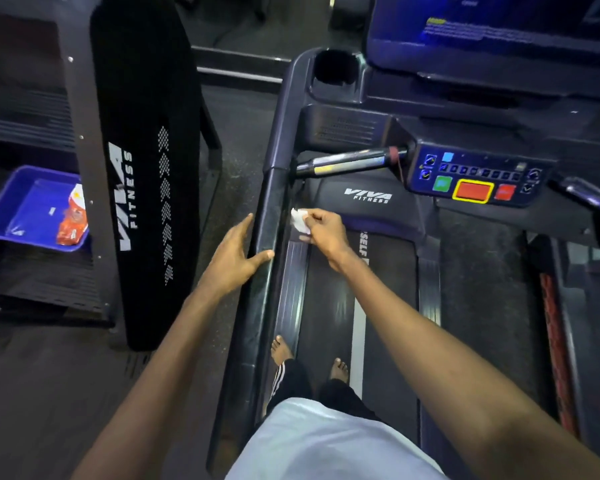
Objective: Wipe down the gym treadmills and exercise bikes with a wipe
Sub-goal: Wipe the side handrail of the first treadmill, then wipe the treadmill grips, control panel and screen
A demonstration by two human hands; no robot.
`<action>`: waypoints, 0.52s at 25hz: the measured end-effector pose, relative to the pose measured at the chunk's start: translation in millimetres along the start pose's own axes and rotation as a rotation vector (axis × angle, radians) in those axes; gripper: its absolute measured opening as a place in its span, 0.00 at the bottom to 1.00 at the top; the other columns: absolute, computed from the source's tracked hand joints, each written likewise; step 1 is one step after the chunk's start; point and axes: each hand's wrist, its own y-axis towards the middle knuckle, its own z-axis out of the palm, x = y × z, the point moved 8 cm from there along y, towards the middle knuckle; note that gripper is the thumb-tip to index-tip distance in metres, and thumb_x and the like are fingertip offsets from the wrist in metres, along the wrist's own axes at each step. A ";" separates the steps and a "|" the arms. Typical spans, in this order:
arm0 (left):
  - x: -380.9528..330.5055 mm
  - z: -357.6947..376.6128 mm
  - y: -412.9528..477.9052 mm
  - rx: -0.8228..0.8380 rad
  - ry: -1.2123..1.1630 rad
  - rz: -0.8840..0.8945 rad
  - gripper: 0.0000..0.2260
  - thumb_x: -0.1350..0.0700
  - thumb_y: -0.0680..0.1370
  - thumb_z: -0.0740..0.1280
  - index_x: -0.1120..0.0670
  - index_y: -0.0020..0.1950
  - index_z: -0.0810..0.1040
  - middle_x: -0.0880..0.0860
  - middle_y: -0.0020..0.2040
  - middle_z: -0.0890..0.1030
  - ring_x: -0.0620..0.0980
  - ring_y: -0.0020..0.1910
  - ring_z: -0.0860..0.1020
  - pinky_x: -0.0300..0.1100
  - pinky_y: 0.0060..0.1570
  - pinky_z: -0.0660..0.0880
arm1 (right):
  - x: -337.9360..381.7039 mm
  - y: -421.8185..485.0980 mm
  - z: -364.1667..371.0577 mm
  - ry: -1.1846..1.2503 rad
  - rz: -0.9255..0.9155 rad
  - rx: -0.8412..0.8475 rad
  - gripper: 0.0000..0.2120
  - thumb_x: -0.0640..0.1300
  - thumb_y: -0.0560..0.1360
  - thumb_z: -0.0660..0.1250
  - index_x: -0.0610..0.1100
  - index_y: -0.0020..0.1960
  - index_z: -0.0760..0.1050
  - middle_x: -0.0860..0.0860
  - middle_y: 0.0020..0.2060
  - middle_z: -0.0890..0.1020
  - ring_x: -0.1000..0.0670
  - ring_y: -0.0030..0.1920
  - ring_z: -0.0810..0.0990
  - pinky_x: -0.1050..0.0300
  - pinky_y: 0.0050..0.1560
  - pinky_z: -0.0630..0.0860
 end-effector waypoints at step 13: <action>-219.2 57.1 25.6 -0.018 0.054 0.406 0.18 0.61 0.78 0.68 0.54 0.69 0.76 0.49 0.63 0.79 0.46 0.62 0.76 0.21 0.56 0.64 | 61.1 -62.5 -289.4 -0.145 -0.140 -0.347 0.09 0.45 0.76 0.68 0.45 0.54 0.84 0.49 0.53 0.85 0.52 0.56 0.81 0.55 0.62 0.75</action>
